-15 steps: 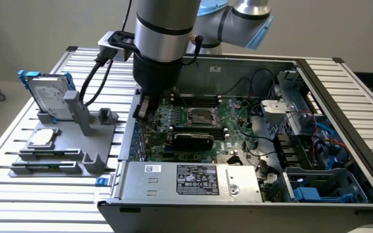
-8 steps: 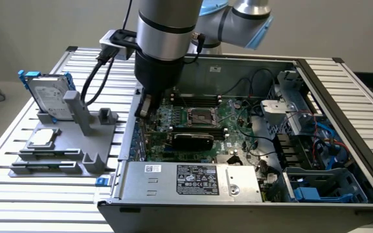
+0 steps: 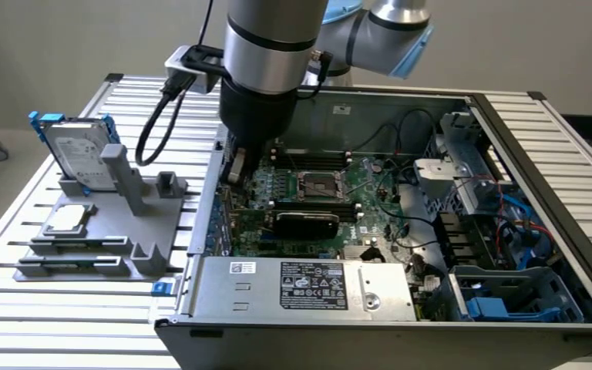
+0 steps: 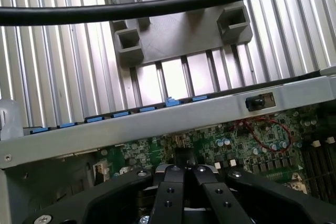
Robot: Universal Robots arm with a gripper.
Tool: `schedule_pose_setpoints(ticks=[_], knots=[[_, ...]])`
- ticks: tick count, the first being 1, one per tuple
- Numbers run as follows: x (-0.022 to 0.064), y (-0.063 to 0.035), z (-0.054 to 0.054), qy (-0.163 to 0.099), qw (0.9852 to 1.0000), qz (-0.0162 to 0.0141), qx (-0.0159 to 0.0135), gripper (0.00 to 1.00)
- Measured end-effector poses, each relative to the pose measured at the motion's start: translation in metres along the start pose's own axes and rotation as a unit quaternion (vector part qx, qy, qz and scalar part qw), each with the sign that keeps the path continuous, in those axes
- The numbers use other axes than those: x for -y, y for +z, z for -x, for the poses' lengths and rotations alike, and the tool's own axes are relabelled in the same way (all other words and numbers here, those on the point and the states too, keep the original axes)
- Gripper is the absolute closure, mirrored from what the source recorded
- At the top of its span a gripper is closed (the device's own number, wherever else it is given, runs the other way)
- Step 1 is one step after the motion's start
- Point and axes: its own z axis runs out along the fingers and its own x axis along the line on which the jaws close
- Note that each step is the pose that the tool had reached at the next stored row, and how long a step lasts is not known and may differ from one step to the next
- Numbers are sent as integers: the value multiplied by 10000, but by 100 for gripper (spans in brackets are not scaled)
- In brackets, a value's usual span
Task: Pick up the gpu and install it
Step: 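Press down on the gpu until it lock into place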
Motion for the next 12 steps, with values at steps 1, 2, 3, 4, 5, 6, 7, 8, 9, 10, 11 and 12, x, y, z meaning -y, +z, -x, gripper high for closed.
schedule_pose_setpoints(ticks=[1,2,3,4,5,6,7,8,9,10,11,12], knots=[[-1,2,6,0,10000,4,0,89],[-3,6,12,1,10000,11,-2,89],[-4,11,17,2,10000,24,-5,89],[-7,20,20,3,10000,41,-8,89],[-11,27,20,5,10000,57,-10,89],[-15,33,19,6,10000,78,-16,89],[-18,41,18,7,10000,96,-18,89],[-21,49,17,8,9999,112,-22,89],[-23,59,16,9,9999,123,-23,89],[-23,69,16,9,9999,133,-26,89],[-24,79,15,10,9999,143,-28,89],[-24,89,14,11,9999,154,-31,89]])
